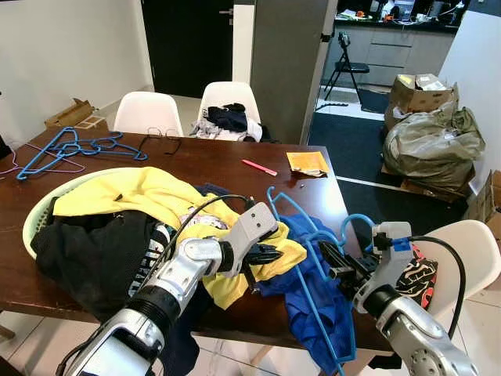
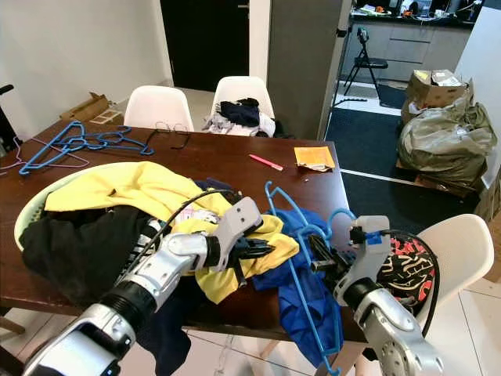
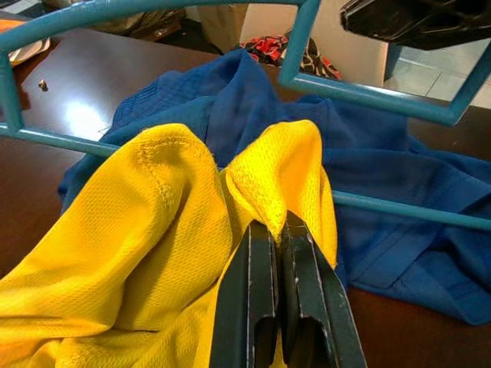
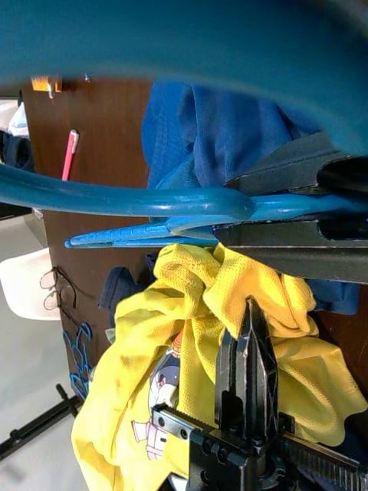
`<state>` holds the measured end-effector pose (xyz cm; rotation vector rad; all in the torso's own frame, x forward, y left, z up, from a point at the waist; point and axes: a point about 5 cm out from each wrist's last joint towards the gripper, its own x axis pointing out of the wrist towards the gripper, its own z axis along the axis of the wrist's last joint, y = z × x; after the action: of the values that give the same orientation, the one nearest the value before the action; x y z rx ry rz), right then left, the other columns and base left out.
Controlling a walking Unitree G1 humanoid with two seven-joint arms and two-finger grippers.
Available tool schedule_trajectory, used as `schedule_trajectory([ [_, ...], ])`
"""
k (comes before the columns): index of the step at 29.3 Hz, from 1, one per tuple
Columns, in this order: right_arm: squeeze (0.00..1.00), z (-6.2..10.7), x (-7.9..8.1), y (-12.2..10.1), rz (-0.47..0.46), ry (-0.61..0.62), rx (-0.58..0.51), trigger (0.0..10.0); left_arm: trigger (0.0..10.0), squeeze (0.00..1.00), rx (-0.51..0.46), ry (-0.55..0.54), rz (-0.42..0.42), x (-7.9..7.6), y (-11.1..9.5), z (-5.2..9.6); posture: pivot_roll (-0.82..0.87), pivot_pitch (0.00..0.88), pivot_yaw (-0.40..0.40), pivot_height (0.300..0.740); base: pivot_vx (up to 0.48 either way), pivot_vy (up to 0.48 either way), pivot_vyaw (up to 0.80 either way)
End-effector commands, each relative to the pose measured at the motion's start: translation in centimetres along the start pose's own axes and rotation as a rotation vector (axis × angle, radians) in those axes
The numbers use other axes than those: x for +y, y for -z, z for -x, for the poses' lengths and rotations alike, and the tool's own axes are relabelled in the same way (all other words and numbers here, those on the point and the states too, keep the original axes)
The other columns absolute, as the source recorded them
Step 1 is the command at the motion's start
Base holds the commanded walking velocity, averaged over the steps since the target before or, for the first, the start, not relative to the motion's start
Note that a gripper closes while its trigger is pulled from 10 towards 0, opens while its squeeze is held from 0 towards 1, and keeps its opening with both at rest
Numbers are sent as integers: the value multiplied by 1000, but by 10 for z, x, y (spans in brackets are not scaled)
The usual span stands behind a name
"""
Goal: Hang hanger
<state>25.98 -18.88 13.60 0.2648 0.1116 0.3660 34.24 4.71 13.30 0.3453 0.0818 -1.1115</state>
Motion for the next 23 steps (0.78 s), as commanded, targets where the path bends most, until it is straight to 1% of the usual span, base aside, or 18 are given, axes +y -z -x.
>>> schedule_trajectory([
  [1,0,1,-1,-3,-9,5,-12,10000,0,0,10,-2,-17,3,0,1,-91,0,-16,740,0,0,0],
  [2,0,1,-1,-3,-10,5,-13,10000,0,0,-16,-18,-24,8,-6,4,-91,0,-16,740,0,0,0],
  [3,0,1,-1,-3,-14,6,-15,10000,0,0,-72,-29,-31,15,-21,11,-88,0,-15,740,0,0,0],
  [4,0,1,-1,-3,-14,6,-15,10000,0,0,-72,-29,-31,15,-21,11,-88,0,-15,740,0,0,0],
  [5,0,1,-1,-3,-16,6,-16,10000,0,0,-112,-33,-37,20,-32,16,-88,0,-15,740,0,0,0],
  [6,0,1,-2,-3,-27,8,-23,10000,0,0,-214,-39,-20,26,-56,27,-89,0,-14,740,0,0,0],
  [7,0,1,-2,-3,-27,8,-23,10000,0,0,-214,-39,-20,26,-56,27,-89,0,-14,740,0,0,0],
  [8,0,1,-2,-3,-35,9,-27,10000,0,0,-281,-35,-10,28,-72,35,-89,0,-14,740,0,0,0],
  [9,0,0,-3,-4,-52,11,-34,10000,0,0,-360,-23,-13,30,-94,50,-71,0,-16,740,0,0,0],
  [10,0,0,-3,-4,-52,11,-34,10000,0,0,-360,-23,-13,30,-94,50,-71,0,-16,740,0,0,0],
  [12,0,-2,-6,-5,-99,10,-53,10000,0,0,-465,45,-64,26,-134,90,-41,0,-19,740,0,0,0],
  [13,0,-2,-6,-5,-99,10,-53,10000,0,0,-465,45,-64,26,-134,90,-41,0,-19,740,0,0,0],
  [15,0,-4,-7,-6,-133,3,-66,10000,0,0,-497,97,-96,17,-151,116,-28,0,-24,740,0,0,0],
  [17,0,-4,-7,-6,-133,3,-66,10000,0,0,-497,97,-96,17,-151,116,-28,0,-24,740,0,0,0],
  [18,0,-5,-7,-6,-147,-1,-71,10000,0,0,-507,115,-100,14,-154,125,-24,0,-26,740,0,0,0],
  [19,0,-5,-7,-6,-147,-1,-71,10000,0,0,-507,115,-100,14,-154,125,-24,0,-26,740,0,0,0],
  [21,0,-7,-8,-6,-187,-12,-83,10000,0,0,-534,157,-84,6,-157,143,-9,0,-35,740,0,0,0],
  [23,0,-8,-8,-6,-198,-16,-86,10000,0,0,-546,175,-76,3,-158,148,-9,0,-35,740,0,0,0],
])
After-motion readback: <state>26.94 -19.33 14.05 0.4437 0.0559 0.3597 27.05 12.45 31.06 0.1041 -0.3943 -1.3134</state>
